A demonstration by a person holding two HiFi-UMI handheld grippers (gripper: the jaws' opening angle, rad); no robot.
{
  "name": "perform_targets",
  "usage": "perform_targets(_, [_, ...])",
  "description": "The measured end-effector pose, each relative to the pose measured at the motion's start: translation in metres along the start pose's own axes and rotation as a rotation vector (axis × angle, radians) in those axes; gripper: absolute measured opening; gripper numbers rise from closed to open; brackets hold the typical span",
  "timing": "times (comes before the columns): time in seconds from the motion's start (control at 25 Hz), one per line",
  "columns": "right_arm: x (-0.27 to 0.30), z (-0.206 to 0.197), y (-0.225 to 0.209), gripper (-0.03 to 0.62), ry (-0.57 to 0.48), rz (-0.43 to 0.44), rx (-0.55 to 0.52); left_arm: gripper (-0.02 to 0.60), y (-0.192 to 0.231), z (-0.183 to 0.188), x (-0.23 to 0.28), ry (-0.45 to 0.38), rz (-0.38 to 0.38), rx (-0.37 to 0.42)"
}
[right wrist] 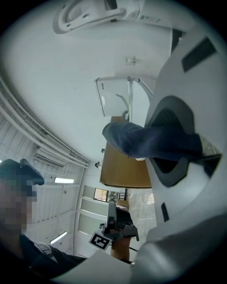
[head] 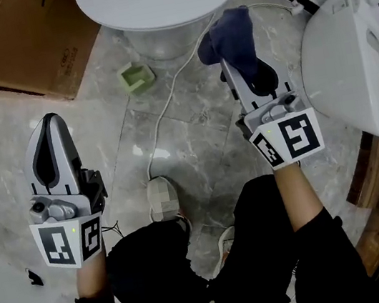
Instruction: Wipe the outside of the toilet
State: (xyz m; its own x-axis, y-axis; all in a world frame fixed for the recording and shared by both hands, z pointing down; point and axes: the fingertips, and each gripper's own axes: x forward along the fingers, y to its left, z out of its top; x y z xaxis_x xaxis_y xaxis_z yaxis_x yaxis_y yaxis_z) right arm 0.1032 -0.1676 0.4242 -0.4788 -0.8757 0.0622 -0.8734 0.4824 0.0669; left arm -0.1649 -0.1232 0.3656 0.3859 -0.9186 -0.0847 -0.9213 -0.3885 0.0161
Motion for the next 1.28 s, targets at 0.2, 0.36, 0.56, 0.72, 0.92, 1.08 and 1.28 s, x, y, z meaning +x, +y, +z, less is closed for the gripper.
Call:
perform_targets(0.2, [0.018, -0.018, 0.007, 0.078, 0.014, 0.022, -0.021, 0.009, 0.005, -0.017, -0.003, -0.004, -0.001, -0.036])
perform_targets(0.36, [0.03, -0.031, 0.002, 0.078, 0.032, 0.02, -0.008, 0.009, 0.003, -0.022, 0.0, -0.008, -0.016, -0.035])
perform_targets(0.56, [0.053, -0.049, -0.013, 0.078, 0.053, -0.004, 0.03, 0.009, 0.0, -0.03, 0.011, -0.015, -0.033, -0.034])
perform_targets(0.72, [0.071, -0.064, -0.017, 0.078, 0.058, -0.019, 0.053, 0.009, -0.002, -0.038, 0.015, -0.023, -0.039, -0.045])
perform_targets(0.92, [0.086, -0.075, -0.016, 0.078, 0.038, -0.027, 0.051, 0.009, -0.006, -0.055, 0.012, -0.026, -0.043, -0.075])
perform_targets(1.08, [0.092, -0.077, -0.017, 0.078, 0.018, -0.025, 0.038, 0.009, -0.013, -0.073, 0.01, -0.008, -0.056, -0.088])
perform_targets(1.28, [0.095, -0.083, -0.017, 0.078, 0.016, -0.017, 0.007, 0.009, -0.018, -0.088, 0.001, 0.012, -0.06, -0.09])
